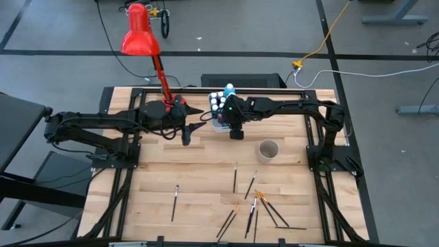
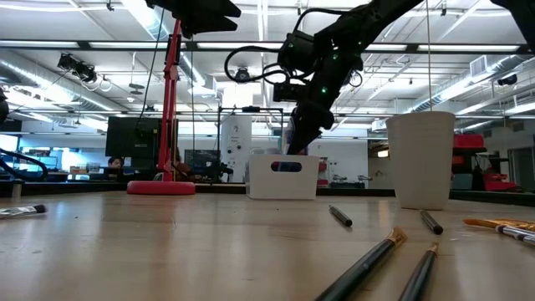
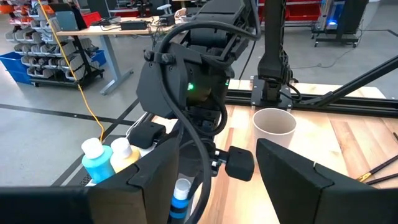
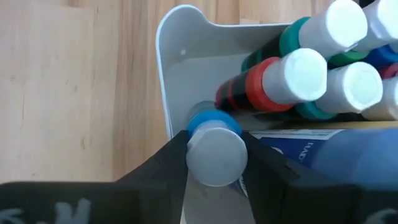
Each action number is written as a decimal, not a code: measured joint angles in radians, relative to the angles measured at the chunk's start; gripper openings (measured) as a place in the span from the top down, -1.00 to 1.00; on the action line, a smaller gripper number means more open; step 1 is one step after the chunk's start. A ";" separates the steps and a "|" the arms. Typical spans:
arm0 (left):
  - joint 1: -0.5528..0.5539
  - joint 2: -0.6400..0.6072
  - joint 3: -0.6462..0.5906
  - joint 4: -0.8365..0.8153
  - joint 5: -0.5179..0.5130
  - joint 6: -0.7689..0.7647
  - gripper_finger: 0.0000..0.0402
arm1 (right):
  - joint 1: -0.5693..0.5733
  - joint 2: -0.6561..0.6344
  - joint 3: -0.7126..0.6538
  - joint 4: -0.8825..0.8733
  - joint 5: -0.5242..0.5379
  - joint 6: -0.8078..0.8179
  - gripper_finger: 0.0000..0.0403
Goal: Pick & Place Paint Supplies
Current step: Put the small light blue paint bottle into the white bin
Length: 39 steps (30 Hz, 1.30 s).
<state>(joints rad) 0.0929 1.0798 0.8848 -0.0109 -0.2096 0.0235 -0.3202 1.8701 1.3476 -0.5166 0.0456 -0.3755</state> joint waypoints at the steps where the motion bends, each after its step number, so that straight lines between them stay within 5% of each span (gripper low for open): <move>1: 0.000 0.000 0.000 0.000 0.000 0.000 -0.12 | 0.000 0.001 0.000 0.003 0.001 0.000 0.33; 12: 0.000 0.000 0.000 -0.007 0.000 0.000 -0.12 | 0.013 -0.008 -0.003 0.003 0.023 0.029 0.08; 26: 0.000 0.000 0.000 -0.033 0.000 -0.001 -0.12 | 0.097 -0.070 -0.001 0.009 0.250 -0.059 0.12; 39: 0.000 0.000 0.000 -0.050 0.000 -0.009 -0.12 | 0.174 -0.086 -0.001 -0.252 0.395 0.011 0.15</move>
<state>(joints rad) 0.0929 1.0799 0.8848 -0.0610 -0.2096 0.0143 -0.1458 1.7838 1.3466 -0.7683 0.4407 -0.3647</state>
